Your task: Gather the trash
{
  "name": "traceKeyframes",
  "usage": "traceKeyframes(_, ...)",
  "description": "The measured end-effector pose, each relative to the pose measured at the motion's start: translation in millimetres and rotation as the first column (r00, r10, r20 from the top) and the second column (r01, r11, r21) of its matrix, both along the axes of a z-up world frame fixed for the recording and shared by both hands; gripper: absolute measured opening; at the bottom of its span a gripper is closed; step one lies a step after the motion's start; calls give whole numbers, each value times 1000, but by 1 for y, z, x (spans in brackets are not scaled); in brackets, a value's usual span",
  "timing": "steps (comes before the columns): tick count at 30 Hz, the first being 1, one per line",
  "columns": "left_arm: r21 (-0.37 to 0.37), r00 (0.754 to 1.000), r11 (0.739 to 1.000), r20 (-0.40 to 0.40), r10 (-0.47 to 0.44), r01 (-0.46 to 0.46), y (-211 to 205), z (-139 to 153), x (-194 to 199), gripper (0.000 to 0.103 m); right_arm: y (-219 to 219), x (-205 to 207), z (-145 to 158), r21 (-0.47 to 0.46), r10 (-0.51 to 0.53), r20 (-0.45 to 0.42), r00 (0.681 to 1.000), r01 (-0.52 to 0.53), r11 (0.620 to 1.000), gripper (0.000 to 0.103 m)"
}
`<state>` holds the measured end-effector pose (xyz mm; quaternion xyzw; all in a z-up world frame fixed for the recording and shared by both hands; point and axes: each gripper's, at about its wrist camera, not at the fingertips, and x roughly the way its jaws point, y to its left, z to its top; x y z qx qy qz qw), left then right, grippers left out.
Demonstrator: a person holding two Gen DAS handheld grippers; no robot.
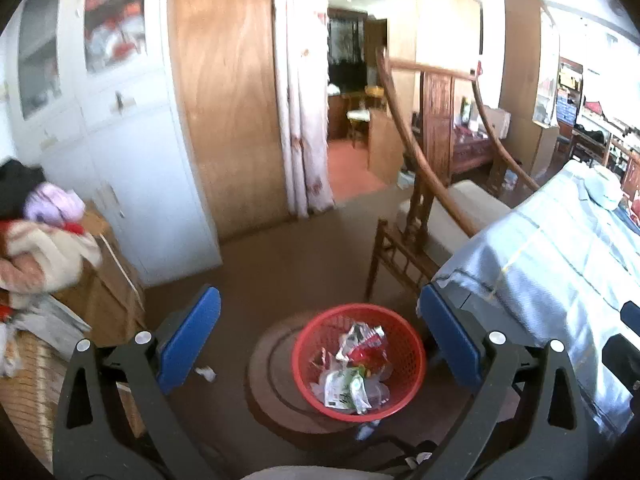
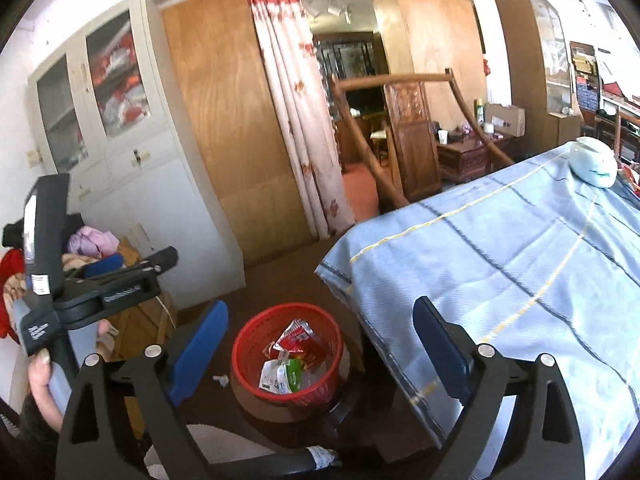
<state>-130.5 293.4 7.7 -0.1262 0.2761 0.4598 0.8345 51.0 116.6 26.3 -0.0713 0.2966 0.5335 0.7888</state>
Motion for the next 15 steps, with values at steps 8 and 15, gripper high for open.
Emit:
traceKeyframes(8,18,999,999,4,35,-35,-48,13,-31,96,-25,-15,12,33,18,16,1000,-18,999,97)
traceKeyframes(15,4,1000,1000,15,11,-11,-36,-7,-57,96,0,-48,-9,-82,-11,42,999,14,996,97)
